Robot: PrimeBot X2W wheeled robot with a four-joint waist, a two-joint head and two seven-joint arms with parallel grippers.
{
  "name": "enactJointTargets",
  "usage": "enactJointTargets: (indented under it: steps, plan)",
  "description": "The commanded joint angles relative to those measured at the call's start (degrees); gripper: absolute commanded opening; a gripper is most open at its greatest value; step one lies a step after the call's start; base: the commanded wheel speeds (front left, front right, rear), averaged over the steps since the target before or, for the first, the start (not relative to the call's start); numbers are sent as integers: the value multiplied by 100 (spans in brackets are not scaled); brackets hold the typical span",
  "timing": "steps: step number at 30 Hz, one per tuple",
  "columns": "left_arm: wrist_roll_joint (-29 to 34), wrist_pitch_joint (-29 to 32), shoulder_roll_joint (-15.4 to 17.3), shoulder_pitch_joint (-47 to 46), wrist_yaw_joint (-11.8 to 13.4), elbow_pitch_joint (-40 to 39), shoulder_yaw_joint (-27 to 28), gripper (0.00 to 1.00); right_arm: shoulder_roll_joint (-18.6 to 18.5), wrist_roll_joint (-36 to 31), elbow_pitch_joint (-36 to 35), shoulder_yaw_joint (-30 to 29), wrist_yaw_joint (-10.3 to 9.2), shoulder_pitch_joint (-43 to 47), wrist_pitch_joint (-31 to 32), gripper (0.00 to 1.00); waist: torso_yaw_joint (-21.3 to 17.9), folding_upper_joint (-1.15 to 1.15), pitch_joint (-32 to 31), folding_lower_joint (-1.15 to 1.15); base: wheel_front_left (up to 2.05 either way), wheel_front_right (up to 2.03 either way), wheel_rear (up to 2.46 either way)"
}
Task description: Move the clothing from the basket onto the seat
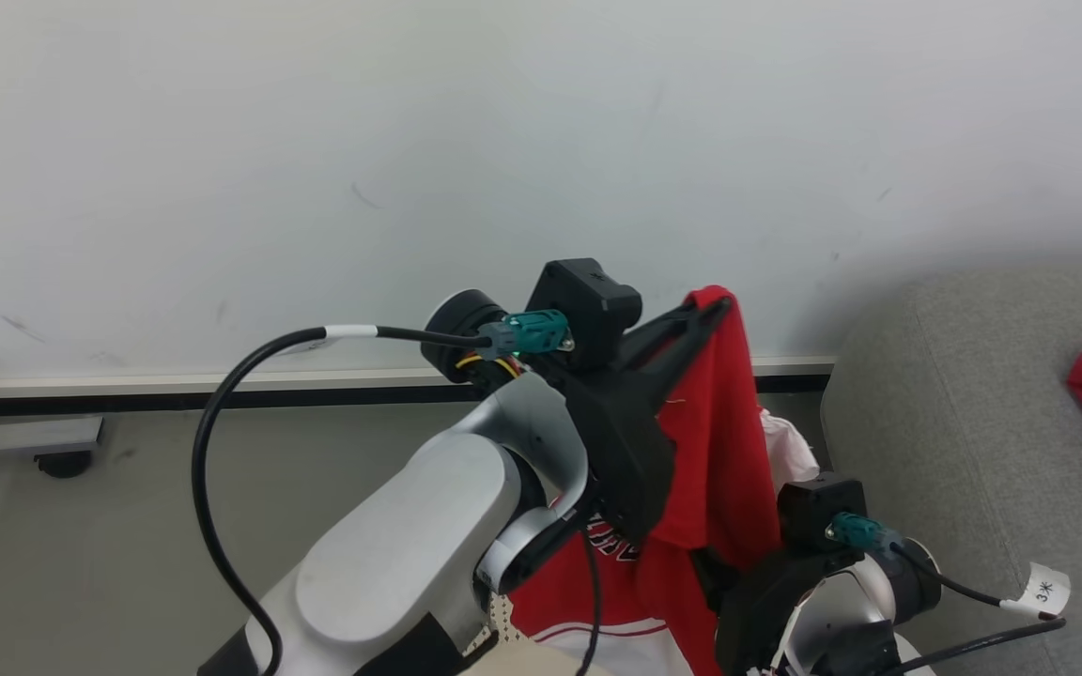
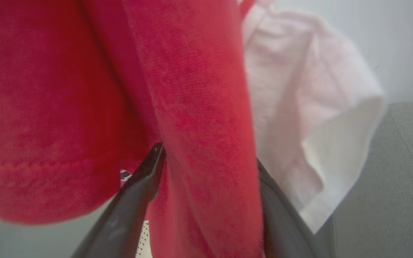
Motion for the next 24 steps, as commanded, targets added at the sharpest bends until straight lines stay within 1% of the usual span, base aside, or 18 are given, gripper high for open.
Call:
enactJointTargets:
  steps: [1, 6, 7, 8, 11, 12, 13, 15, 19, 24]
  plan:
    - [-57, 37, -4, 9, 7, -157, -41, 0, 37, 52, 62, 40, 2, -63, -39, 100, 15, 0, 9, -1, 0, 0, 0]
    - [-184, 248, -26, 40, 89, -583, -186, 0, 147, 83, 208, 99, 2, -141, -122, 100, 16, 0, 24, -1, 0, 0, 0]
    - [-175, 245, -25, 42, 96, -615, -192, 0, 161, 79, 207, 69, 2, -155, -147, 44, 13, 0, 28, -1, 0, 0, 0]
    - [-163, 246, -11, 50, 104, -630, -193, 0, 174, 61, 209, 43, 2, -158, -160, 0, 9, 0, 32, -1, 0, 0, 0]
    - [-94, 185, 72, 77, 133, -613, -175, 0, 210, 66, 214, 80, 2, -150, -147, 0, -5, 0, 43, -1, 0, 0, 0]
    - [-91, 135, 88, 72, 54, -618, -214, 44, 208, 68, 207, 81, 2, -145, -159, 0, -11, 0, 50, -1, 0, 0, 0]
    - [-117, 86, 99, 87, 9, -595, -219, 100, 207, 67, 192, 72, 2, -140, -178, 0, -15, 0, 56, -1, 0, 0, 0]
    - [-125, 85, 224, 164, -51, -439, -236, 100, 211, 41, 154, 65, 2, -132, -242, 0, -33, 0, 64, -1, 0, 0, 0]
    - [-149, -14, 318, 234, -122, -268, -246, 100, 213, 0, 77, 35, 2, -94, -303, 0, -64, 0, 75, -1, 0, 0, 0]
    - [-199, -310, 520, 517, -213, -19, -236, 100, 186, -37, -129, -43, 2, 50, -329, 0, -137, 0, 110, -1, 0, 0, 0]
